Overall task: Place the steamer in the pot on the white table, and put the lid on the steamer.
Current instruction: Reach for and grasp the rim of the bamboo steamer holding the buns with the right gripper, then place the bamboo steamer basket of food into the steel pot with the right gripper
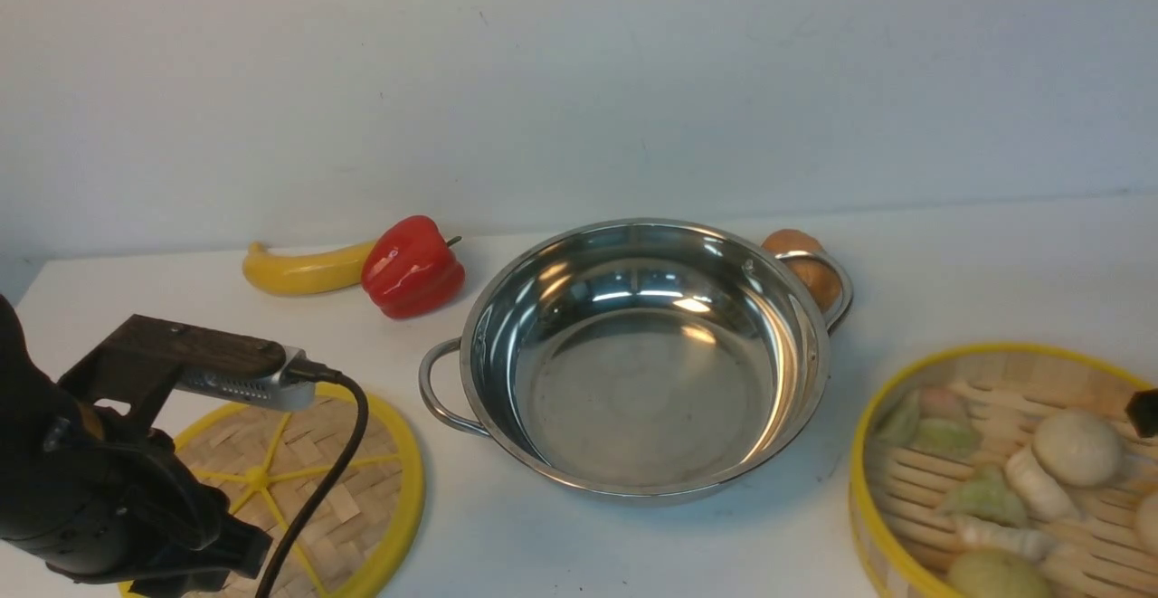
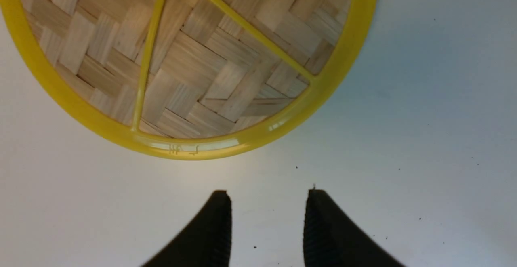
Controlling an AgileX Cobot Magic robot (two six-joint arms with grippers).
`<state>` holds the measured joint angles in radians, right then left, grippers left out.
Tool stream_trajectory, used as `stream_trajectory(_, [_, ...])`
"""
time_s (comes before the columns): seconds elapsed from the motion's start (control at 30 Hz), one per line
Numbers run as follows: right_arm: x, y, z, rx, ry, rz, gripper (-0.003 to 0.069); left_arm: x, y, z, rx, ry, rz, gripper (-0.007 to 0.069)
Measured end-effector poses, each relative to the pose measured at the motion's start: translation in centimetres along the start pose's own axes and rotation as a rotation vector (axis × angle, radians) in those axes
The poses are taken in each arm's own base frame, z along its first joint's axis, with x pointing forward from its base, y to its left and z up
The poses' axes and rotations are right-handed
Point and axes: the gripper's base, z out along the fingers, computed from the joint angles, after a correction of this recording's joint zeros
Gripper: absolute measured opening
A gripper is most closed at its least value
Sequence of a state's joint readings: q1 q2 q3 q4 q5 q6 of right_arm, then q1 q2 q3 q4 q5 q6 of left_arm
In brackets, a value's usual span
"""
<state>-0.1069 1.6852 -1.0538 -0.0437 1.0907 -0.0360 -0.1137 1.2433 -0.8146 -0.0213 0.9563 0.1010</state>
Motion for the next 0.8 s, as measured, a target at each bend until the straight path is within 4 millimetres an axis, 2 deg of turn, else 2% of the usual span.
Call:
stream_trajectory(0.4, [-1.5,-0.4,-3.2,0.011,-0.009,-0.007,0.0071,0.0,0.0,0.0,0.000,0.000,0.000,0.0241])
stream_trajectory(0.8, [-3.7,-0.4,-6.7,-0.010,-0.141,-0.005,0.0071,0.0,0.0,0.0,0.000,0.000,0.000,0.0241])
